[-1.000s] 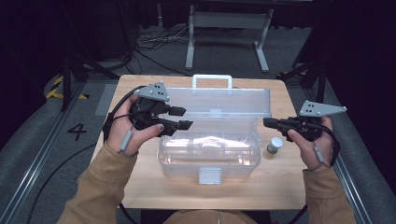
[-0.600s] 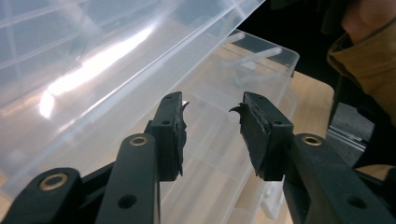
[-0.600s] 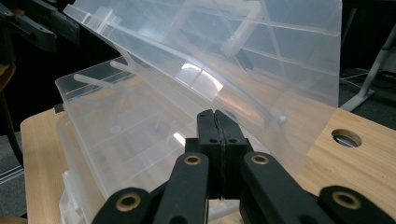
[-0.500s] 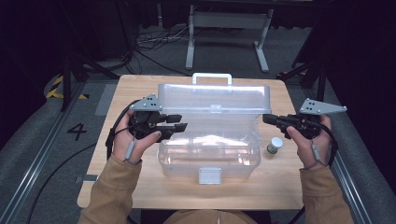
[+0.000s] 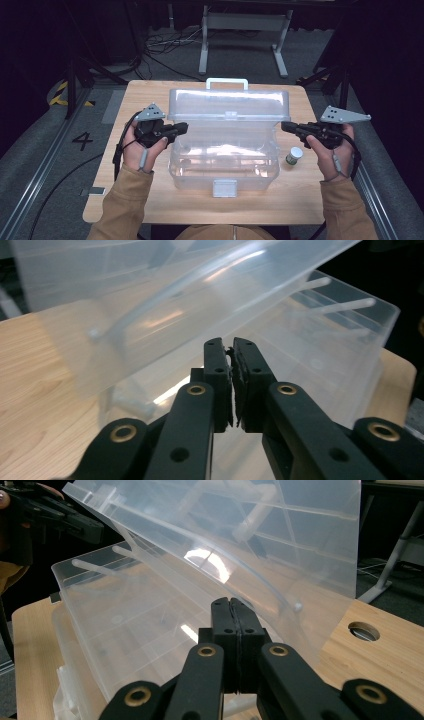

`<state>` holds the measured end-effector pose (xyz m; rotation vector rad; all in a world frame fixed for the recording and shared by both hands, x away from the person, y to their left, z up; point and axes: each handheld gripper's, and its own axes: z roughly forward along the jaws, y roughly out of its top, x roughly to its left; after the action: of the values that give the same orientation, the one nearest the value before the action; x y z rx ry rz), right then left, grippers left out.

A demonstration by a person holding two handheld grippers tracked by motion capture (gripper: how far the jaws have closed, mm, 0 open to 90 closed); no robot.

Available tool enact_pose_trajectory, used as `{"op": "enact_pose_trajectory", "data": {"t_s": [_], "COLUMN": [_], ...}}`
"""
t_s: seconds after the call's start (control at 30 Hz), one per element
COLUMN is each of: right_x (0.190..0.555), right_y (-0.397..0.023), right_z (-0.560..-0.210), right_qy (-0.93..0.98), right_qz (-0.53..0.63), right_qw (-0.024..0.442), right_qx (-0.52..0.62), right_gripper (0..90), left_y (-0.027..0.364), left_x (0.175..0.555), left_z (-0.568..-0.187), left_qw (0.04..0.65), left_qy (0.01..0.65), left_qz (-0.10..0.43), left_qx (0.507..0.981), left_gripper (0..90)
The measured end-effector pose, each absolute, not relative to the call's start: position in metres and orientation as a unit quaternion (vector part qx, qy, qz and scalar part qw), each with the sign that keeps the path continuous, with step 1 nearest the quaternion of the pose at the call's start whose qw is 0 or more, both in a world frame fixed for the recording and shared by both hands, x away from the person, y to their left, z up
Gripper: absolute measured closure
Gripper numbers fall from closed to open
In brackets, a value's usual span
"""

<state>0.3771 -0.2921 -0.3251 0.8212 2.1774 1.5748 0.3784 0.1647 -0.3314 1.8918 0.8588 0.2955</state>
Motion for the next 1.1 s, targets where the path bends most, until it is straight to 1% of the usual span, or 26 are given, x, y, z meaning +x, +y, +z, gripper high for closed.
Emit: {"op": "enact_pose_trajectory", "data": {"t_s": [0.1,0.2,0.33,0.53,0.57,0.6,0.67,0.73,0.83,0.87,0.9,0.93,0.97,1.0,1.03,1.1], "right_x": [0.377,0.376,0.376,0.375,0.374,0.373,0.37,0.368,0.366,0.365,0.365,0.365,0.365,0.365,0.365,0.365], "right_y": [-0.292,-0.291,-0.291,-0.289,-0.289,-0.288,-0.286,-0.286,-0.288,-0.288,-0.288,-0.288,-0.288,-0.288,-0.288,-0.287], "right_z": [-0.325,-0.325,-0.327,-0.329,-0.33,-0.33,-0.33,-0.331,-0.333,-0.334,-0.334,-0.334,-0.334,-0.334,-0.335,-0.336], "right_qy": [0.764,0.766,0.765,0.77,0.779,0.785,0.793,0.799,0.805,0.808,0.808,0.81,0.81,0.814,0.812,0.789], "right_qz": [0.553,0.551,0.554,0.546,0.537,0.533,0.525,0.51,0.48,0.469,0.46,0.451,0.451,0.438,0.43,0.452], "right_qw": [0.165,0.166,0.165,0.161,0.152,0.145,0.123,0.117,0.134,0.143,0.165,0.186,0.186,0.204,0.228,0.251], "right_qx": [0.29,0.287,0.286,0.289,0.286,0.279,0.282,0.296,0.321,0.328,0.329,0.326,0.326,0.323,0.323,0.333], "right_gripper": [90.0,90.0,90.0,90.0,90.0,86.3,74.0,66.7,61.7,58.1,55.3,53.2,53.2,50.6,45.8,45.6], "left_y": [0.169,0.172,0.176,0.178,0.179,0.179,0.18,0.18,0.18,0.18,0.18,0.18,0.18,0.18,0.18,0.18], "left_x": [0.38,0.383,0.387,0.393,0.394,0.395,0.396,0.397,0.399,0.4,0.4,0.401,0.401,0.401,0.402,0.402], "left_z": [-0.334,-0.338,-0.338,-0.337,-0.336,-0.336,-0.335,-0.334,-0.333,-0.332,-0.332,-0.332,-0.332,-0.331,-0.331,-0.331], "left_qw": [0.491,0.497,0.501,0.509,0.508,0.509,0.506,0.504,0.504,0.505,0.505,0.505,0.505,0.505,0.506,0.507], "left_qy": [0.368,0.38,0.379,0.376,0.373,0.372,0.369,0.368,0.366,0.366,0.365,0.365,0.365,0.363,0.364,0.363], "left_qz": [0.126,0.134,0.143,0.132,0.131,0.129,0.129,0.127,0.124,0.125,0.125,0.124,0.124,0.124,0.123,0.121], "left_qx": [0.779,0.769,0.765,0.763,0.765,0.766,0.769,0.771,0.772,0.772,0.772,0.772,0.772,0.773,0.772,0.772], "left_gripper": [87.2,87.9,88.6,89.6,89.6,89.6,89.6,89.5,89.3,89.1,88.9,88.5,88.1,88.1,87.4,86.6]}}
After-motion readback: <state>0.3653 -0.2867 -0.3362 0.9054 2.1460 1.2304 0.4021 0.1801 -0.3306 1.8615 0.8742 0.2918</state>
